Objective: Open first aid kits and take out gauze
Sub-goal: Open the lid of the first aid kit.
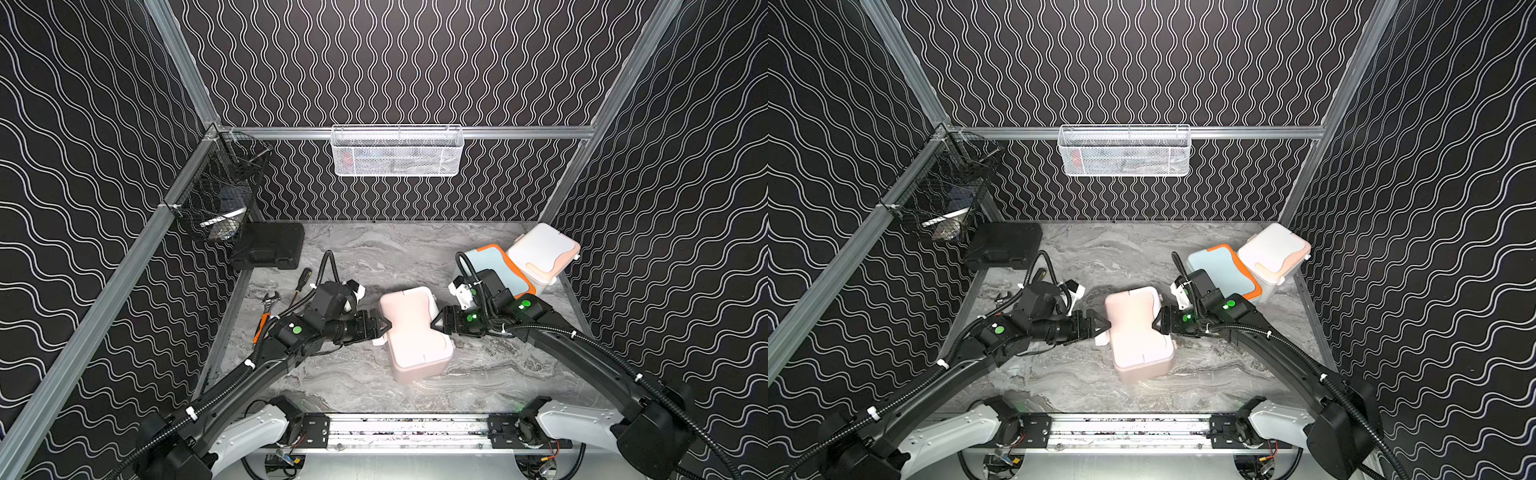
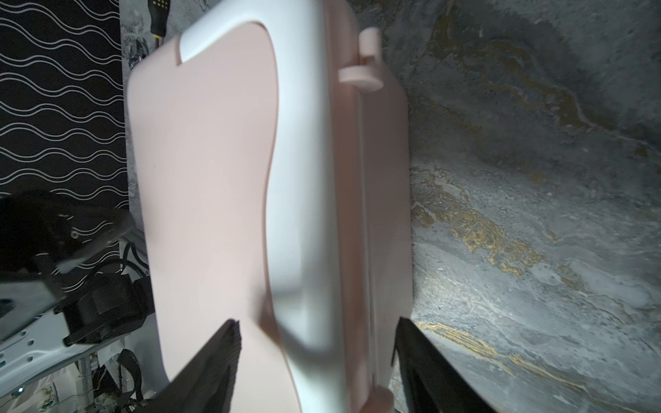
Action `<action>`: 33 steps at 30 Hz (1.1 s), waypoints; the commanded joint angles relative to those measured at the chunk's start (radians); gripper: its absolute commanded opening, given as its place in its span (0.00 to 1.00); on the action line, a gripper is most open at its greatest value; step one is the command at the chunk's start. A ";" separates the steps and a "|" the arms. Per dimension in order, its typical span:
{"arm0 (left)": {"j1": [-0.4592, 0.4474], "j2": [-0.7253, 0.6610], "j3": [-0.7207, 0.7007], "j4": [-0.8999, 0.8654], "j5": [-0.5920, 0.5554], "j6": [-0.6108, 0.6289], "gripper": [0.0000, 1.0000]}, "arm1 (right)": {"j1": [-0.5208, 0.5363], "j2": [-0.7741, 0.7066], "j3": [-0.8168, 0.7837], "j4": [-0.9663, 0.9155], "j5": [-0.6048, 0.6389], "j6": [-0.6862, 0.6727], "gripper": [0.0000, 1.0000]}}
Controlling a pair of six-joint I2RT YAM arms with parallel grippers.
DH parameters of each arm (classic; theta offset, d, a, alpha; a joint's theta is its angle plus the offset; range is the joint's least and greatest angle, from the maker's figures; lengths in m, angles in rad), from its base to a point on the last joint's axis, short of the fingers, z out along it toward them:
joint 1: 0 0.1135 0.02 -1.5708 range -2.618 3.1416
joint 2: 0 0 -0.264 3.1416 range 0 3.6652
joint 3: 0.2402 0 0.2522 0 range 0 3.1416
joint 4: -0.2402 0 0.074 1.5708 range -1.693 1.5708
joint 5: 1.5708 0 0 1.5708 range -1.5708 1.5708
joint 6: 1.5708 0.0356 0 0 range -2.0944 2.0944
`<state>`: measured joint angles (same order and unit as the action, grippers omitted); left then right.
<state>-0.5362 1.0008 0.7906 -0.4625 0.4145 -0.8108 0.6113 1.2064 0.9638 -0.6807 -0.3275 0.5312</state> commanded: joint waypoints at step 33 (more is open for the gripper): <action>0.002 0.091 -0.045 0.324 0.205 -0.137 0.82 | 0.050 0.042 0.018 0.049 -0.051 0.025 0.68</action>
<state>-0.5343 1.1011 0.7376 -0.2283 0.5495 -0.9081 0.6590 1.2434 0.9714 -0.6704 -0.3454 0.5533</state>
